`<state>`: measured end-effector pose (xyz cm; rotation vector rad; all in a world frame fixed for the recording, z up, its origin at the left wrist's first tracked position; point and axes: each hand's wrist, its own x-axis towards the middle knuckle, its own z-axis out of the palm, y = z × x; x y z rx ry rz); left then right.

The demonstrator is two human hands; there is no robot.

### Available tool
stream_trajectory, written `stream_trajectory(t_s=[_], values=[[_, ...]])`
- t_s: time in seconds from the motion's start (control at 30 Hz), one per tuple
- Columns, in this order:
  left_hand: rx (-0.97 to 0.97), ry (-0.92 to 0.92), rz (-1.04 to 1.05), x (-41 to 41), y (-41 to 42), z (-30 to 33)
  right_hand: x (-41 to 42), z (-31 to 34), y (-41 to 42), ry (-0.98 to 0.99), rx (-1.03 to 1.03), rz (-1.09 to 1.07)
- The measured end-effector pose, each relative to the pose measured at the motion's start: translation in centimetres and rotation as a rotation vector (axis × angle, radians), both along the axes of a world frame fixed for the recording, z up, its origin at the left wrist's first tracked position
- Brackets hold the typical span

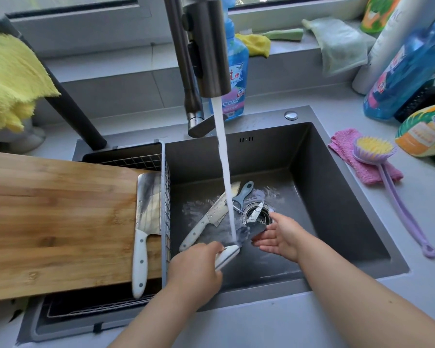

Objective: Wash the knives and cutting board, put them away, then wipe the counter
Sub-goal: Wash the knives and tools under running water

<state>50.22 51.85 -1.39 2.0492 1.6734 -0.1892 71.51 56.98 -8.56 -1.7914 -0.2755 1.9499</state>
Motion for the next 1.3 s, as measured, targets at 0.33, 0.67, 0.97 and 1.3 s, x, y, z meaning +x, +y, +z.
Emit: stream_trajectory(t_s=[0.33,0.67,0.97,1.3], values=[[0.095,0.147,-0.15,-0.9,-0.6,0.2,-0.2,0.5,-0.2,0.038,-0.027,0.12],[0.166,0.173,-0.155,-1.3,-0.4,1.3,-0.6,0.5,-0.2,-0.05,0.011,0.211],[-0.292,-0.354,0.465,-0.3,0.4,0.2,-0.2,0.5,-0.3,-0.07,0.064,0.152],[-0.852,-0.967,1.213,0.4,0.9,1.3,0.8,0.2,0.0,-0.224,0.17,-0.144]])
